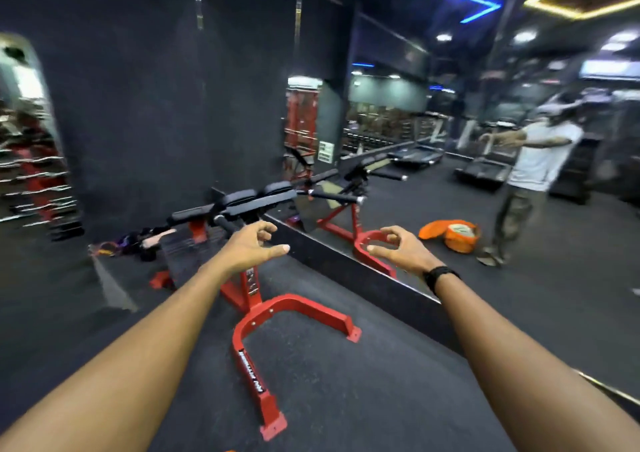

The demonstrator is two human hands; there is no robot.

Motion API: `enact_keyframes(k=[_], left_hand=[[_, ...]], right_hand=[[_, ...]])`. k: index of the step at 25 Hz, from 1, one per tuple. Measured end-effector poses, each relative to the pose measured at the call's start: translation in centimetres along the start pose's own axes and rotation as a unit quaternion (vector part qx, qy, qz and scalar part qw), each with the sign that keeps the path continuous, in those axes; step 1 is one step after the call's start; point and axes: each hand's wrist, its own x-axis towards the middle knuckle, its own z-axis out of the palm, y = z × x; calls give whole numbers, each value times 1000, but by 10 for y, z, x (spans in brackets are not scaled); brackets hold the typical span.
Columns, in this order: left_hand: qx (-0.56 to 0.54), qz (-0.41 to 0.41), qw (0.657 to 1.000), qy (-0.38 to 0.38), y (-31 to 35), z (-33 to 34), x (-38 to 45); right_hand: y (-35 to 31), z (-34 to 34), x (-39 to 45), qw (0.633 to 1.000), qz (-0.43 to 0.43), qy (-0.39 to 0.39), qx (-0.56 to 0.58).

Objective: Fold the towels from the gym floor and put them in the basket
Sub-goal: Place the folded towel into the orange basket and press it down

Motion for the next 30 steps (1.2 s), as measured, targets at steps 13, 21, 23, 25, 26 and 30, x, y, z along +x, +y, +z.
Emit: enact_keyframes(k=[13, 21, 23, 25, 26, 30], left_hand=[[-36, 255, 929, -267, 238, 235, -72], [-42, 371, 846, -381, 392, 392, -218], [-49, 388, 821, -415, 429, 433, -267], [-59, 399, 804, -436, 460, 465, -306], [-67, 404, 795, -448, 477, 485, -329], [-91, 431, 749, -494, 540, 550, -416]], right_hand=[[108, -225, -352, 916, 269, 289, -74], [154, -310, -595, 827, 388, 397, -93], [167, -331, -658, 803, 417, 413, -103], [173, -349, -708, 785, 440, 420, -118], [176, -360, -736, 775, 451, 426, -124], [185, -397, -841, 731, 495, 450, -136]])
